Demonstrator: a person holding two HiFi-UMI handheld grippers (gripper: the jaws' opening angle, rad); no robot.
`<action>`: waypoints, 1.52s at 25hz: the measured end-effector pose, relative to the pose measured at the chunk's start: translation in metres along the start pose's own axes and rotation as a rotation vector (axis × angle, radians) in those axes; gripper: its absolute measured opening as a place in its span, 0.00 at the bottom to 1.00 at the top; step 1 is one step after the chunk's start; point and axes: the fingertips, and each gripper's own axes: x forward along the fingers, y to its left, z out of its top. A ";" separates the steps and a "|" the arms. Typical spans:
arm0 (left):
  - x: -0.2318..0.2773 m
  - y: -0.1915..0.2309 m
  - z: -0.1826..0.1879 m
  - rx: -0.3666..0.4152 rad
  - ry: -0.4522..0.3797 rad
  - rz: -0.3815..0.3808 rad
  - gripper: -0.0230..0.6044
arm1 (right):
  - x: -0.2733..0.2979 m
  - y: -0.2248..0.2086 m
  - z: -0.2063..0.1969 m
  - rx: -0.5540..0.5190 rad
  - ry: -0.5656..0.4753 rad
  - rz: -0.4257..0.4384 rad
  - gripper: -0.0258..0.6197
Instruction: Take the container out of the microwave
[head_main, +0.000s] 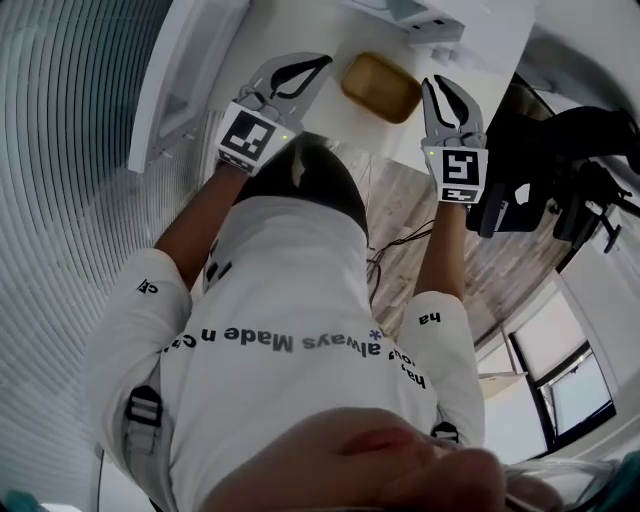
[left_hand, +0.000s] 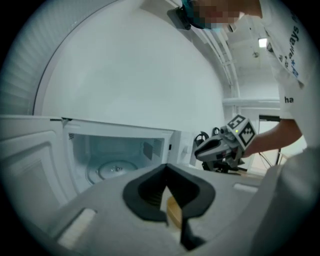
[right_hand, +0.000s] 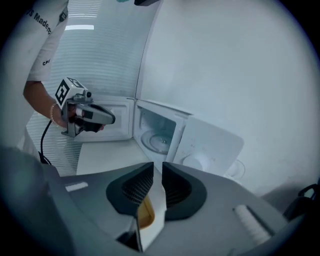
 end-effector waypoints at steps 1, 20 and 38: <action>-0.005 -0.002 0.015 0.004 -0.010 0.002 0.04 | -0.011 0.000 0.015 0.008 -0.022 -0.014 0.12; -0.076 -0.069 0.182 0.017 -0.158 -0.054 0.04 | -0.157 0.040 0.185 0.257 -0.352 -0.120 0.12; -0.136 -0.112 0.256 0.009 -0.259 -0.068 0.04 | -0.239 0.095 0.264 0.247 -0.476 -0.109 0.11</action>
